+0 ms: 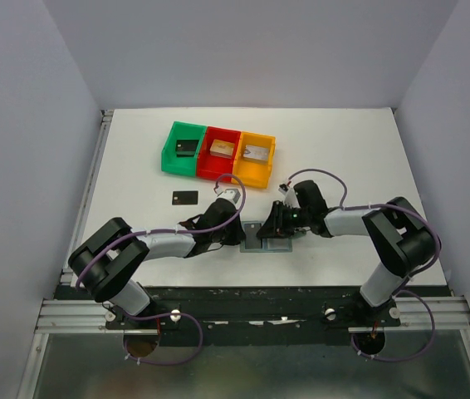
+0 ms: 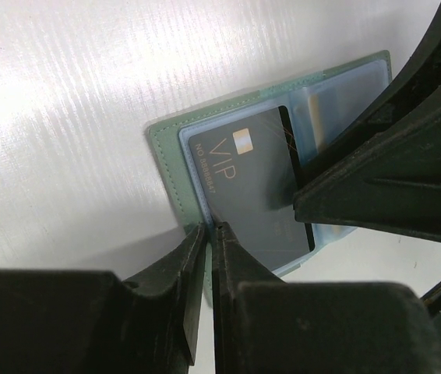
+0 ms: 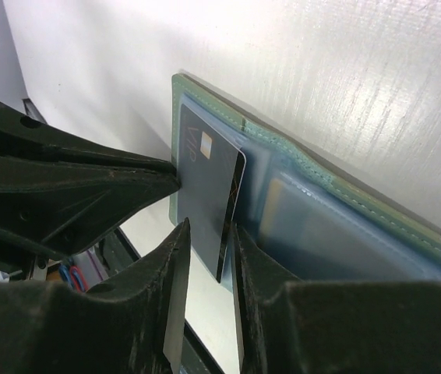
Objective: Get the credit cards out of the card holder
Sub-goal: Remove the credit card from the card holder.
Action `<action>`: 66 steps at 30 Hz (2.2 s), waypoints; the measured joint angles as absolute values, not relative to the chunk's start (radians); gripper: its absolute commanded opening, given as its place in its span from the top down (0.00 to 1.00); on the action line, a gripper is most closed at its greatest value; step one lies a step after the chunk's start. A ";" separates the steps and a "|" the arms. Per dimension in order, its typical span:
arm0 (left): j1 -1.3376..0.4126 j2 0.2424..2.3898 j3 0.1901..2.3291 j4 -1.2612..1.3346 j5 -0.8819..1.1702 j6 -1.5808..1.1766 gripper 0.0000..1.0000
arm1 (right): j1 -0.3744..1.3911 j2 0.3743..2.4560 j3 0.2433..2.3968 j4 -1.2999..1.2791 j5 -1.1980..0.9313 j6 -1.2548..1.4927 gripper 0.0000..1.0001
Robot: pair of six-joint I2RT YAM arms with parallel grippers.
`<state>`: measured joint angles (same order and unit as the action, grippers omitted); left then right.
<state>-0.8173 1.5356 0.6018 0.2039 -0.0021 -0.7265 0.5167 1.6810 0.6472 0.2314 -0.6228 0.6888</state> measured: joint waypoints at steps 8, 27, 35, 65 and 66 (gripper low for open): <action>-0.815 1.537 0.602 0.207 0.009 -0.727 0.81 | 0.499 1.711 0.620 0.352 -0.669 0.738 0.66; -0.812 1.546 0.599 0.231 0.031 -0.725 0.82 | 0.495 1.755 0.615 0.414 -0.727 0.749 0.64; -0.812 1.548 0.597 0.243 0.039 -0.725 0.82 | 0.495 1.767 0.627 0.403 -0.749 0.739 0.66; -0.812 1.548 0.573 0.283 0.035 -0.748 0.90 | 0.495 1.679 0.627 0.281 -0.738 0.707 0.69; -0.811 1.548 0.573 0.283 0.035 -0.748 0.91 | 0.495 1.676 0.627 0.278 -0.737 0.706 0.69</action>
